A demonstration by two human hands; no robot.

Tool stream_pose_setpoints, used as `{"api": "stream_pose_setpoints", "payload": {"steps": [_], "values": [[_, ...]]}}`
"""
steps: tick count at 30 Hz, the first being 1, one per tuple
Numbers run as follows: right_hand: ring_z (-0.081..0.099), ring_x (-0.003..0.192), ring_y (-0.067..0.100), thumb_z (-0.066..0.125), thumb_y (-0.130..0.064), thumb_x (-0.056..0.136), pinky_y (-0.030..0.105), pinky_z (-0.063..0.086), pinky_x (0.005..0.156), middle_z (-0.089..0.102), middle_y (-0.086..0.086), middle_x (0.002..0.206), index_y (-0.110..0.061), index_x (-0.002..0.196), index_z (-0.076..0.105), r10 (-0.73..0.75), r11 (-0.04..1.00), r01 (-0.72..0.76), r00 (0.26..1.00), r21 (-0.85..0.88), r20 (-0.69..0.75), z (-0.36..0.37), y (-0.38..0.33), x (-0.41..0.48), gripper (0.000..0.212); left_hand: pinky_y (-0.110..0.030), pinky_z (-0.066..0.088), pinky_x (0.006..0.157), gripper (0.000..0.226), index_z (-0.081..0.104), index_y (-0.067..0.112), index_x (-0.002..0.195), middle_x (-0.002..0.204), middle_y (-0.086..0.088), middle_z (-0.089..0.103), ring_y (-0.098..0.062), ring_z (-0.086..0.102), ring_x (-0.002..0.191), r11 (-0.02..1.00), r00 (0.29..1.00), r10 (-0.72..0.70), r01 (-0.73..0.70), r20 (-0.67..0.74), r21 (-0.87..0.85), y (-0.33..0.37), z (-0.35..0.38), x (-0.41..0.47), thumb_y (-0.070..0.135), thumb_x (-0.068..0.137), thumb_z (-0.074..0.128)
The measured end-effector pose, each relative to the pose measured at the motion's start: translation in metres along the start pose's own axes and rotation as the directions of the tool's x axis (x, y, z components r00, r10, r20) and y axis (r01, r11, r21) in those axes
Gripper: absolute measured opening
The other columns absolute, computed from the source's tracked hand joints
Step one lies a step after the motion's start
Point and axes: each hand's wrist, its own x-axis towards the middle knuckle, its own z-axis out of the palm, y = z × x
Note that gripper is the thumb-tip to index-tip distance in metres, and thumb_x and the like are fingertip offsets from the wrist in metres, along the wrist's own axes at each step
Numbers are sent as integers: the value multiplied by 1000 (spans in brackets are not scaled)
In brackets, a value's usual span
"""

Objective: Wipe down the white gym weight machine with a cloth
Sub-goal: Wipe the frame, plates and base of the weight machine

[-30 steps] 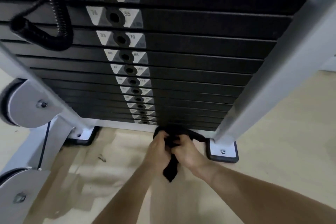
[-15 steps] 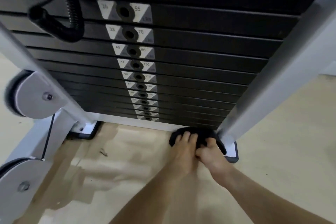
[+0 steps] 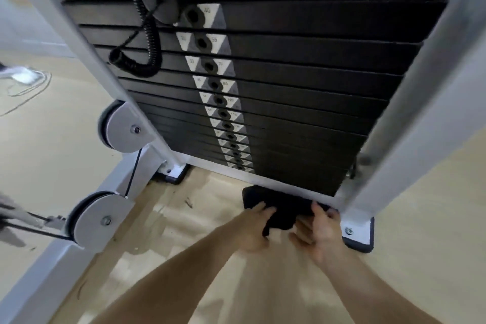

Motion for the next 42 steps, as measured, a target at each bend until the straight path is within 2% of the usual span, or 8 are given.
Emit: {"api": "stream_pose_setpoints", "payload": {"steps": [6,13,18,21,28,36,39,42], "values": [[50,122,32,55,-13,90,40,42,103,47,7,143,-23,146,26,-251,910,235,968,-342,-3,13,12,-30,64,-20,36,89,76,18,21,154,146,-7,43,-26,45,128,958,958,-286,285,14,16,5,-23,-52,22,91,60],[59,104,31,48,-5,94,46,54,88,55,11,127,-21,147,34,-134,842,270,943,-467,304,38,12,-23,58,-25,32,107,86,24,13,151,151,-3,38,-23,38,137,954,944,-245,194,-221,-228,-12,-19,-43,30,82,72],[57,114,34,59,5,80,41,46,99,63,17,119,-2,129,55,-319,429,496,865,-755,387,43,32,-6,50,-35,27,113,82,21,3,147,150,-14,29,-30,30,137,985,962,-156,170,-224,42,-17,7,10,28,84,68],[59,107,33,62,-5,84,39,46,94,66,15,111,-2,116,63,-371,270,443,867,-855,332,48,32,1,32,-35,46,96,48,46,9,128,133,-14,46,-31,52,116,961,915,-240,176,-325,-214,-13,2,40,17,84,63],[64,63,25,61,9,85,31,55,53,65,16,78,2,97,65,-206,963,198,978,-183,-24,100,27,-7,14,-36,59,75,13,66,16,100,96,-8,70,-24,68,86,526,849,-460,25,-260,-850,-45,-13,39,15,89,60],[71,87,11,45,5,94,34,52,86,75,-9,83,-20,109,63,52,998,-55,889,-6,456,211,58,-44,34,-30,46,55,12,62,0,94,79,-13,63,-25,58,67,12,542,-799,-420,-262,-907,-173,-93,12,10,95,57],[72,91,11,49,3,91,32,52,82,67,-1,122,-23,135,49,106,994,-99,865,-40,491,209,58,-43,51,-33,56,77,15,64,3,106,99,-9,71,-25,68,89,-5,543,-786,-482,-294,-876,-165,-87,21,11,94,61],[73,72,8,51,2,94,29,54,70,76,-4,88,-16,113,58,63,998,-64,894,-11,444,200,51,-41,27,-36,50,93,14,58,14,108,106,-5,67,-23,64,101,59,480,-831,-428,-282,-902,-153,-78,29,13,94,60]]}}
